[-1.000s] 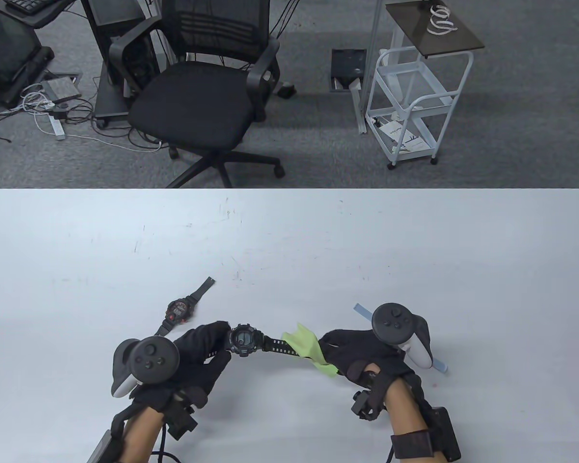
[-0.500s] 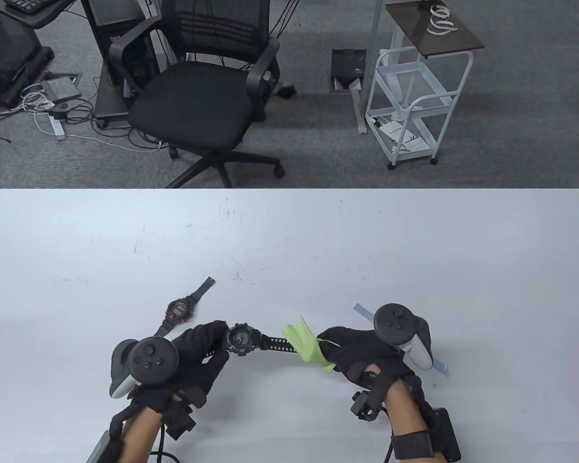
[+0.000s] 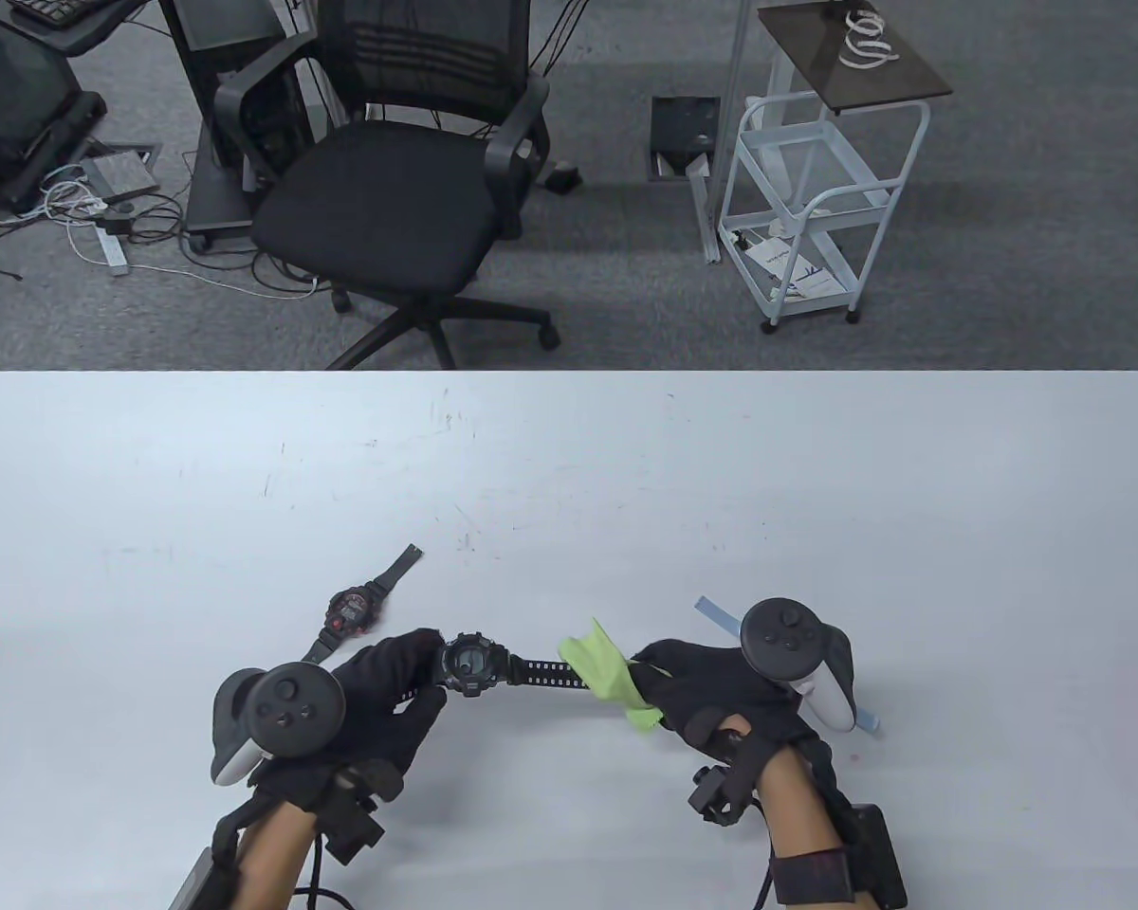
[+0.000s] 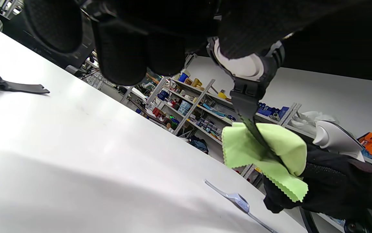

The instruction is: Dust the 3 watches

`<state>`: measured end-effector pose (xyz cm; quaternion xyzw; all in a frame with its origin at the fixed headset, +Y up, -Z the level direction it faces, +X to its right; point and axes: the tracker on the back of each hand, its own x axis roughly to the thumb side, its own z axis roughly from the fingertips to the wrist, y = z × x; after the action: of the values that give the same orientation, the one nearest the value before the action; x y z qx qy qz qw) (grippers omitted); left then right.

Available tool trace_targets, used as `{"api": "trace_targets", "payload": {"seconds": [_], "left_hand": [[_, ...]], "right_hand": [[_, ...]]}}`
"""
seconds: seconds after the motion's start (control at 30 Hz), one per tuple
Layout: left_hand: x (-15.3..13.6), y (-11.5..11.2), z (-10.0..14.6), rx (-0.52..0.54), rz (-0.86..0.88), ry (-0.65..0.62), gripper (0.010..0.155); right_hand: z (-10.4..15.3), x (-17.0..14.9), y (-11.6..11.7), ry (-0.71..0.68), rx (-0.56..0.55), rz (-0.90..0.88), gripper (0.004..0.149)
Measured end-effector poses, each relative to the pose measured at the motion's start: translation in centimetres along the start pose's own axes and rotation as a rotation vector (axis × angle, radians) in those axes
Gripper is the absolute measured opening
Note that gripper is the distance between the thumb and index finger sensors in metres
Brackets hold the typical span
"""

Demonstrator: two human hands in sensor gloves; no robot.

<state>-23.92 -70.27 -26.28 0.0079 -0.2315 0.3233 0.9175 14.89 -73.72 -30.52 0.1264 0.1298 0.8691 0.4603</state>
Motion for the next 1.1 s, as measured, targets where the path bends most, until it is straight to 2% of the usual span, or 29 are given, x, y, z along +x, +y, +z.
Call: {"api": "trace_targets", "payload": {"seconds": [0.13, 0.23, 0.33, 0.5, 0.63, 0.87, 1.1], "left_hand": [[-0.5, 0.6, 0.3, 0.044, 0.016, 0.027, 0.069], [-1.0, 1.2, 0.6, 0.089, 0.018, 0.057, 0.069], [-1.3, 1.7, 0.8, 0.138, 0.017, 0.085, 0.069], [-1.4, 2.3, 1.1, 0.208, 0.020, 0.102, 0.069], [-1.0, 2.2, 1.2, 0.228, 0.007, 0.090, 0.069], [-0.9, 2.1, 1.1, 0.227, -0.001, 0.084, 0.069], [-1.1, 2.2, 1.1, 0.234, 0.016, 0.093, 0.069]], "right_hand": [[0.4, 0.0, -0.7, -0.015, -0.063, 0.002, 0.043], [0.7, 0.9, -0.9, -0.084, -0.115, -0.012, 0.043], [0.9, 2.6, -0.1, -0.154, -0.096, 0.035, 0.043], [1.0, 5.7, 3.1, -0.252, 0.012, 0.202, 0.043], [1.1, 7.5, 7.0, -0.309, 0.091, 0.427, 0.043], [0.6, 7.3, 11.9, -0.289, 0.239, 0.673, 0.044], [0.3, 6.7, 13.7, -0.275, 0.311, 0.767, 0.044]]}}
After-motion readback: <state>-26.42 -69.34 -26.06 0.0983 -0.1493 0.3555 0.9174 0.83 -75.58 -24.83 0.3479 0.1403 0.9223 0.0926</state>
